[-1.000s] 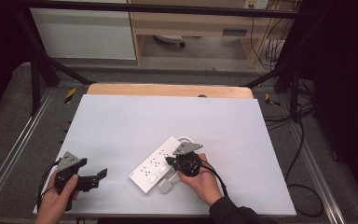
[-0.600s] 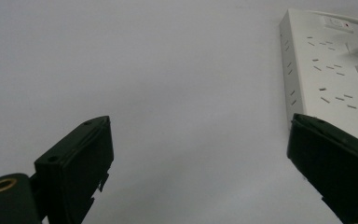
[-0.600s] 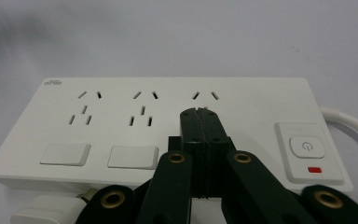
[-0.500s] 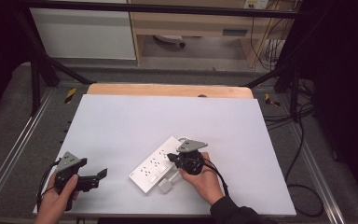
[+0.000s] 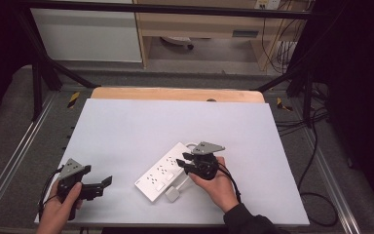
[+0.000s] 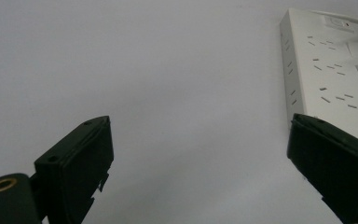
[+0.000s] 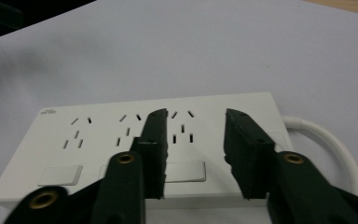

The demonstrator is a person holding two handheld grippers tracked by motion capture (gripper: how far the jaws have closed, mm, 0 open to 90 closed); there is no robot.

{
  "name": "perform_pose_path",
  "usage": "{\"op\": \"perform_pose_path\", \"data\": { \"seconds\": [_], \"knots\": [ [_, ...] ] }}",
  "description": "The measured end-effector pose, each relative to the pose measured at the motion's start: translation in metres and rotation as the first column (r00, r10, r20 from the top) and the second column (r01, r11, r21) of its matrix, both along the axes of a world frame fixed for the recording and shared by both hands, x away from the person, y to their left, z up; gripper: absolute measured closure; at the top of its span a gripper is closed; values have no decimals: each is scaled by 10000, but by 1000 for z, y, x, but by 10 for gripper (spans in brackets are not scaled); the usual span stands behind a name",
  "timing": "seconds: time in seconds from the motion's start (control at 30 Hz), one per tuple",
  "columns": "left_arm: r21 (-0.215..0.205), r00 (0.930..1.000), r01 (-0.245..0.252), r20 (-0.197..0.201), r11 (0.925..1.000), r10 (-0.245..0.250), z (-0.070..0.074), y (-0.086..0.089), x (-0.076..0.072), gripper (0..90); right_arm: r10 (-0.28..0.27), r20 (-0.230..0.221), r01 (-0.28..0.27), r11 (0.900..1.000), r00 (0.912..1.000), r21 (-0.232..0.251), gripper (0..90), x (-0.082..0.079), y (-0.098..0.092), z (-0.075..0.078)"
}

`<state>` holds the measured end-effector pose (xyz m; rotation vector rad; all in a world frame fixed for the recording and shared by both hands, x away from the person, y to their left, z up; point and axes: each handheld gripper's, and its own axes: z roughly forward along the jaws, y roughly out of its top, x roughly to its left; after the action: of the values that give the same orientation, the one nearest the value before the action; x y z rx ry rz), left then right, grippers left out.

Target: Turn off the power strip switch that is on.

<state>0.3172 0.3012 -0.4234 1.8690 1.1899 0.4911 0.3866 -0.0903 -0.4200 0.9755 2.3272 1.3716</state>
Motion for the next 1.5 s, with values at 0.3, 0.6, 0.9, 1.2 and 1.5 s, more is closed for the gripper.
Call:
{"op": "perform_pose_path", "data": {
  "seconds": [0.3, 0.6, 0.9, 1.2, 1.5],
  "knots": [
    [44, 10000, 28, -14, 10000, -28, 0, 0, 0, 71, -537, -427, 533, 9985, 9976, -117, 219, 4, 0, 5],
    [58, 10000, 23, -34, 10000, -23, -1, 0, 0, 71, -951, -641, 945, 9955, 9934, -114, 59, 6, -8, 15],
    [59, 10000, 26, -57, 10000, -26, 0, 0, 0, 71, -1105, -348, 1112, 9936, 9933, 178, 31, 6, -28, 25],
    [37, 10000, -9, -44, 10000, 9, -1, -1, 0, 71, -1385, -49, 1386, 9891, 9903, 489, 32, 6, -48, 32],
    [21, 10000, 11, -37, 10000, -11, 0, -1, 0, 71, -1695, 143, 1684, 9840, 9854, 587, 31, 6, -65, 35]
  ]
}}
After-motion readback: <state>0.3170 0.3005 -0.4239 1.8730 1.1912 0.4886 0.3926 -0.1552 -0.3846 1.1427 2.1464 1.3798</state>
